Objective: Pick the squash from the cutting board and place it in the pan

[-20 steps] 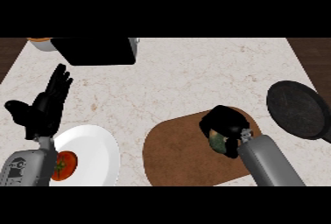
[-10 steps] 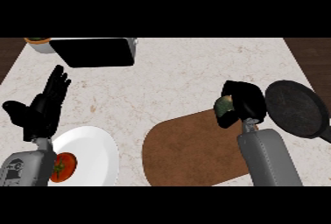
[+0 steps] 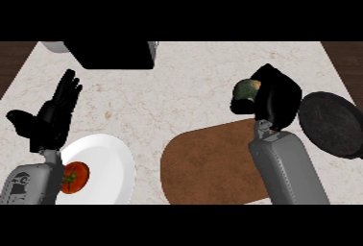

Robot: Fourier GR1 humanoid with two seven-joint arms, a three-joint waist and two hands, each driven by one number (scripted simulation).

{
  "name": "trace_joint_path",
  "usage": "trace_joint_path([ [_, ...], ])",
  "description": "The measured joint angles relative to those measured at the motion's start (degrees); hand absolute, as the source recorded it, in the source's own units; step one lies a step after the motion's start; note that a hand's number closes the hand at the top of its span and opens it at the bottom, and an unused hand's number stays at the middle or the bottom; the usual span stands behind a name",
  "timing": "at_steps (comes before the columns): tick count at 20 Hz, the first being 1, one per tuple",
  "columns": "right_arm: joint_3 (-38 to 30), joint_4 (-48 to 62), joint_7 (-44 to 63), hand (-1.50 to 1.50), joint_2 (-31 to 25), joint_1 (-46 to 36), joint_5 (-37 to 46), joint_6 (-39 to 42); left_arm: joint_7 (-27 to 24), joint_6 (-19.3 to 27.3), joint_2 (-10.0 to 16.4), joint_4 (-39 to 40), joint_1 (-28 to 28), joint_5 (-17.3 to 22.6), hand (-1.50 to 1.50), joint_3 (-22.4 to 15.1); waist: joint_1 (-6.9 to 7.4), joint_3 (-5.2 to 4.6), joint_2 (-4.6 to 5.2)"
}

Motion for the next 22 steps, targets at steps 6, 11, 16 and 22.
trace_joint_path([
  [6,-7.7,-5.0,-1.6,1.50,-2.9,1.3,-5.4,-5.6,0.5,0.3,-0.3,-0.7,0.0,-0.3,0.00,-0.2,-0.27,0.03,0.11],
  [11,-15.4,-1.7,-9.1,1.50,-10.1,4.7,-11.6,-9.2,-0.1,0.2,-0.3,0.9,-0.7,-0.4,0.00,0.1,-0.27,0.05,0.25],
  [16,-22.5,6.9,-17.7,1.50,-17.6,7.0,-16.3,-12.8,0.6,0.9,-1.0,-0.5,-0.4,-1.0,0.00,-0.6,-0.01,0.08,0.37],
  [22,-28.7,25.7,-27.5,1.50,-24.8,4.3,-18.3,-20.4,0.7,0.3,-0.8,-0.7,-0.6,-0.9,0.00,-0.6,0.75,0.12,0.58],
])
